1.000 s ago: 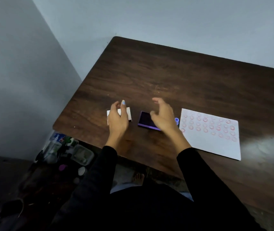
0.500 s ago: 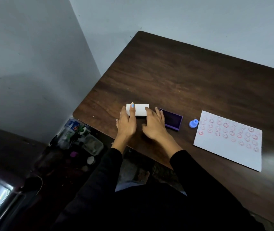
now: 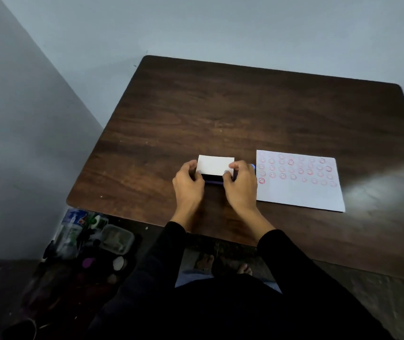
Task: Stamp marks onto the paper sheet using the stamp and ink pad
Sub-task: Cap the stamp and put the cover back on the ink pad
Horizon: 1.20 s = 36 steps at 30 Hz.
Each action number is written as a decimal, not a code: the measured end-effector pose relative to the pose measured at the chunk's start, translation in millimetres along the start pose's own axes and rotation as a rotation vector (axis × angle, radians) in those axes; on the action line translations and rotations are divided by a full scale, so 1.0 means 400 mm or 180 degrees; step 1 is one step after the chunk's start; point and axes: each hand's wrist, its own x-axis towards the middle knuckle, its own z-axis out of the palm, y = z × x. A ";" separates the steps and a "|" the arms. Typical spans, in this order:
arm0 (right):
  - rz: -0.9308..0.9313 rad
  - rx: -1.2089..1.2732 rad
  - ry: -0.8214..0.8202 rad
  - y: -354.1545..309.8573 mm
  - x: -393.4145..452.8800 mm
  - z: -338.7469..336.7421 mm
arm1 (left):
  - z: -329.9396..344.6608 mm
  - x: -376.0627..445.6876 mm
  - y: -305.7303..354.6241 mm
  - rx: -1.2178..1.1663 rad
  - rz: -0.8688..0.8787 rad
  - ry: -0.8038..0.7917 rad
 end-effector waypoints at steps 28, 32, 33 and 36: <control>0.0242 -0.0039 -0.0434 0.041 0.005 0.002 | 0.004 0.026 -0.012 0.0486 -0.0288 -0.0231; 0.0278 -0.0029 -0.0437 0.042 0.009 0.002 | 0.010 0.025 -0.009 0.0498 -0.0294 -0.0232; 0.0262 -0.0053 -0.0441 0.042 0.008 0.003 | 0.011 0.025 -0.008 0.0501 -0.0290 -0.0238; 0.0072 -0.0165 -0.0204 0.036 0.000 -0.004 | 0.011 0.030 -0.003 0.0479 -0.0256 -0.0281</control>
